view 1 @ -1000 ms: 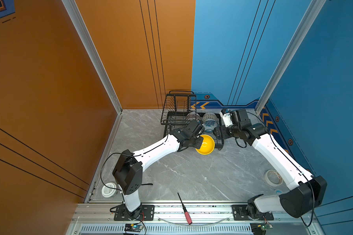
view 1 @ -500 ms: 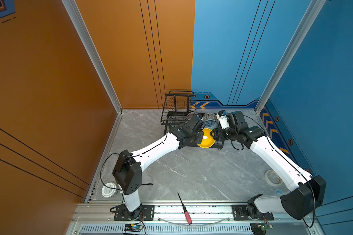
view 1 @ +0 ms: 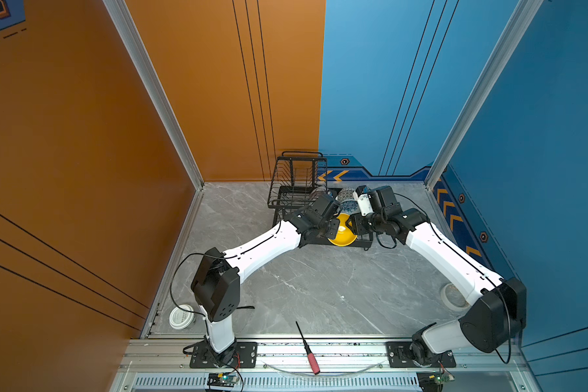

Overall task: Load the bowls into the dish rack
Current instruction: 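Hold the yellow bowl at the rack while the right gripper grasps its rim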

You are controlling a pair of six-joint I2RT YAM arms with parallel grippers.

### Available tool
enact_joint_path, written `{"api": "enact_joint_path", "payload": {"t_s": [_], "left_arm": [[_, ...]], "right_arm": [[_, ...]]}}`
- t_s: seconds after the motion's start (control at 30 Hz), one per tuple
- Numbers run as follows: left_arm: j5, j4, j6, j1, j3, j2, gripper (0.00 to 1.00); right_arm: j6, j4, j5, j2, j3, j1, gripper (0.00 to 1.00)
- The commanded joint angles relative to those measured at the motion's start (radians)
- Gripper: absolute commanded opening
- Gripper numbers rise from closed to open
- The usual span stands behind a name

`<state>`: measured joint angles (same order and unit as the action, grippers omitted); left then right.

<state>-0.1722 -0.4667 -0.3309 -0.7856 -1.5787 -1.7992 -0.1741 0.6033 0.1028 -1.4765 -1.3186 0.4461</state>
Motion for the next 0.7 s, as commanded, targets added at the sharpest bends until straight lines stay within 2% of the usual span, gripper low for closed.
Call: {"api": "enact_joint_path", "payload": {"t_s": [0.0,0.2,0.5,0.67], "left_arm": [[-0.013,0.039,-0.005,0.016,-0.046,-0.005,0.0],[0.004,0.043,-0.007,0.028,-0.05,-0.005,0.0],[0.071,0.069,0.015,0.023,-0.034,-0.005,0.0],[0.076,0.072,0.022,0.024,-0.022,0.001,0.0]], "right_arm": [[-0.017,-0.014,0.012,-0.023,-0.006,0.006,0.51],[-0.021,-0.017,0.019,-0.042,-0.009,0.009,0.48],[-0.024,-0.024,0.012,-0.067,-0.026,0.014,0.28],[-0.022,-0.023,0.008,-0.073,-0.03,0.014,0.13]]}}
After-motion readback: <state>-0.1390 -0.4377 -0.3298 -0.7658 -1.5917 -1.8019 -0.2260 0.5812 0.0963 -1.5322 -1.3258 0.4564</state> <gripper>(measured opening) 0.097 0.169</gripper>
